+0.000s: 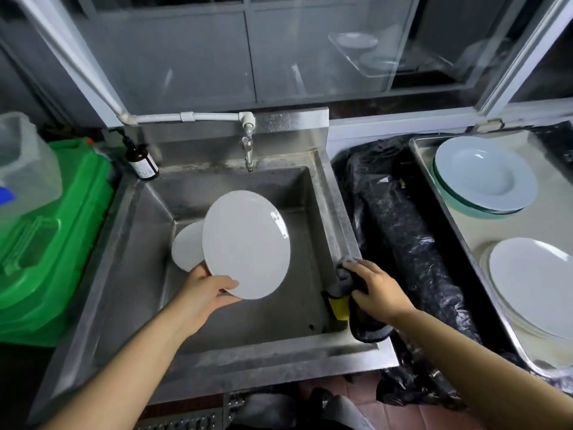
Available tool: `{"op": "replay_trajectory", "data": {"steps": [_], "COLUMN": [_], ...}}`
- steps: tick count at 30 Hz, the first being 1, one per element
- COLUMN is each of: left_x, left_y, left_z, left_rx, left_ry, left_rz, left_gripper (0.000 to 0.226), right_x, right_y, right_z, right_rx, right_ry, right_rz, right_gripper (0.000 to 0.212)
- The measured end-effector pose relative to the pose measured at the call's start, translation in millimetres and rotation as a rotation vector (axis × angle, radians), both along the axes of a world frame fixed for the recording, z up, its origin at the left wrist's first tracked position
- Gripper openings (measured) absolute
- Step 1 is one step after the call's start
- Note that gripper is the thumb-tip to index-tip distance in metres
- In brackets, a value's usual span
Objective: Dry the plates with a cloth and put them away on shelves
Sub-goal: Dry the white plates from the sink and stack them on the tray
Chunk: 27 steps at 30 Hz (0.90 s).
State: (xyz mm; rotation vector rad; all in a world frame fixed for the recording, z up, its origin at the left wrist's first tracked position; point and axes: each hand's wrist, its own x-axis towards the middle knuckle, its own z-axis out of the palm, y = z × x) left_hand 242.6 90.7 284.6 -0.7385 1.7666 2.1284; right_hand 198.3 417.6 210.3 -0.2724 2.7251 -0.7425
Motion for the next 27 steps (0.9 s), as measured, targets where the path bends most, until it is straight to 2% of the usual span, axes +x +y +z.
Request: {"op": "replay_trajectory", "data": {"steps": [4, 10, 12, 16, 19, 27], "left_x": [-15, -36, -41, -50, -54, -53], "left_y": [-6, -7, -9, -16, -23, -29], "left_z": [24, 62, 72, 92, 104, 124], "left_rx": [0.047, 0.089, 0.099, 0.135, 0.166, 0.106], "left_ry": [0.084, 0.18, 0.218, 0.275, 0.314, 0.393], "left_rz": [-0.04, -0.112, -0.145, -0.167, -0.179, -0.265], "left_gripper": [0.052, 0.04, 0.042, 0.06, 0.062, 0.064], "right_x": [-18, -27, -28, -28, -27, -21], "right_y": [-33, -71, -79, -89, -96, -112], "right_z": [53, 112, 123, 144, 157, 166], "right_rx": [-0.346, -0.635, -0.662, -0.722, -0.738, -0.607], "right_ry": [0.109, 0.105, 0.13, 0.174, 0.243, 0.446], "right_rz": [-0.029, -0.152, -0.186, -0.233, -0.235, -0.211], "right_gripper": [0.068, 0.072, 0.072, 0.074, 0.075, 0.064]}}
